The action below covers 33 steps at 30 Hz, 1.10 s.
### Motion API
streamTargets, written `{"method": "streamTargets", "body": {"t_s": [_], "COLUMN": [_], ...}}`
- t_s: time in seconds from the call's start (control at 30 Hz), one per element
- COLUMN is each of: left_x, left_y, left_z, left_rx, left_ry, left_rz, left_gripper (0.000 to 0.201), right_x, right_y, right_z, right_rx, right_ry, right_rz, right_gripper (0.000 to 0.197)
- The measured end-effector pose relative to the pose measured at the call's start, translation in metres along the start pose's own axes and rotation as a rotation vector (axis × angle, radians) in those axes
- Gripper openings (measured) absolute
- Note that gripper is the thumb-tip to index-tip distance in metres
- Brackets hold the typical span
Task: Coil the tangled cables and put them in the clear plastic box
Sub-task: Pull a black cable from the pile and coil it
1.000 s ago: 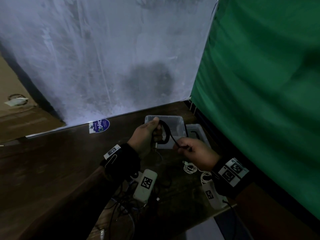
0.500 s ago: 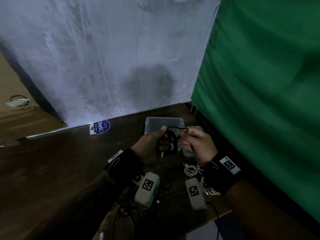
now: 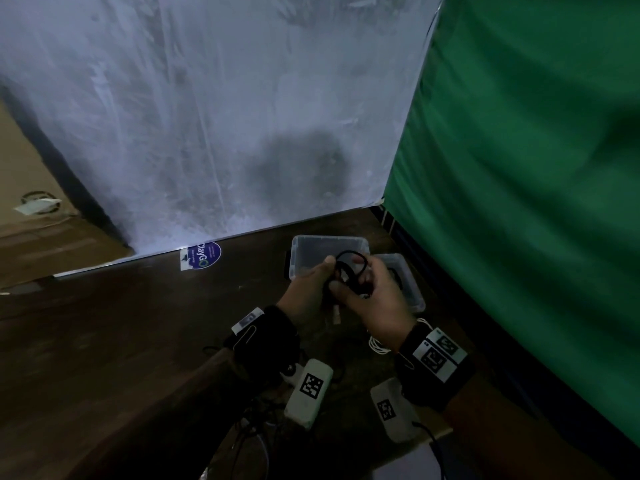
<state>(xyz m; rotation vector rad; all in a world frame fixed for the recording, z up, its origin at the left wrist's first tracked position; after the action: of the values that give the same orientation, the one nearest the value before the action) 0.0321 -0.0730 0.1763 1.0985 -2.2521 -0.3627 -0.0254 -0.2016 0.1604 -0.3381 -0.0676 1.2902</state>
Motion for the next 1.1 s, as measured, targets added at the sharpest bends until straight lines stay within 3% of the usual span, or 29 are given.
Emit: {"method": "streamTargets", "body": {"t_s": [0.1, 0.27, 0.37, 0.47, 0.67, 0.83, 0.9, 1.0, 1.1], "left_x": [0.004, 0.013, 0.013, 0.012, 0.010, 0.004, 0.003, 0.001, 0.004], "left_y": [0.002, 0.008, 0.009, 0.006, 0.005, 0.000, -0.001, -0.003, -0.001], "left_z": [0.006, 0.014, 0.011, 0.013, 0.013, 0.015, 0.015, 0.015, 0.022], "left_rx": [0.000, -0.005, 0.061, 0.151, 0.267, 0.237, 0.234, 0.168, 0.029], "left_ry": [-0.001, -0.008, -0.231, -0.404, -0.412, -0.305, -0.321, -0.296, -0.205], "left_rz": [0.008, 0.108, 0.081, 0.094, -0.125, -0.163, -0.152, -0.070, 0.071], "left_gripper": [0.034, 0.035, 0.042, 0.036, 0.013, 0.021, 0.023, 0.024, 0.020], "right_x": [-0.006, -0.014, -0.016, -0.018, -0.023, -0.024, -0.024, -0.031, -0.042], "right_y": [-0.002, 0.003, 0.002, 0.001, -0.001, -0.004, -0.002, -0.003, -0.014], "right_z": [0.008, 0.023, 0.022, 0.020, 0.019, 0.013, 0.012, 0.022, 0.036], "right_rx": [-0.037, -0.167, -0.204, -0.215, -0.250, 0.068, 0.118, -0.078, -0.219], "right_ry": [0.047, 0.270, 0.284, 0.272, 0.198, -0.062, -0.121, 0.138, 0.245], "right_rz": [-0.090, -0.072, -0.099, -0.105, -0.128, -0.075, -0.009, 0.055, -0.044], "right_gripper": [0.053, 0.037, 0.035, 0.035, 0.017, 0.023, 0.017, 0.018, 0.028]}}
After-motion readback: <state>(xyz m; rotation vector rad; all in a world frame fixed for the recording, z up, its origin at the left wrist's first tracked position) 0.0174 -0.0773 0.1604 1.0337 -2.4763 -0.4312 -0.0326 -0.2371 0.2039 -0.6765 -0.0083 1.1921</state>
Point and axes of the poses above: each hand's wrist, its own y-axis away from the middle knuckle, its own x-axis out of the palm, z = x × y, the point moved 1 cm from there along -y, towards the middle knuckle, and after that the axes turned 15 degrees about -x, right-handed, at the moved point
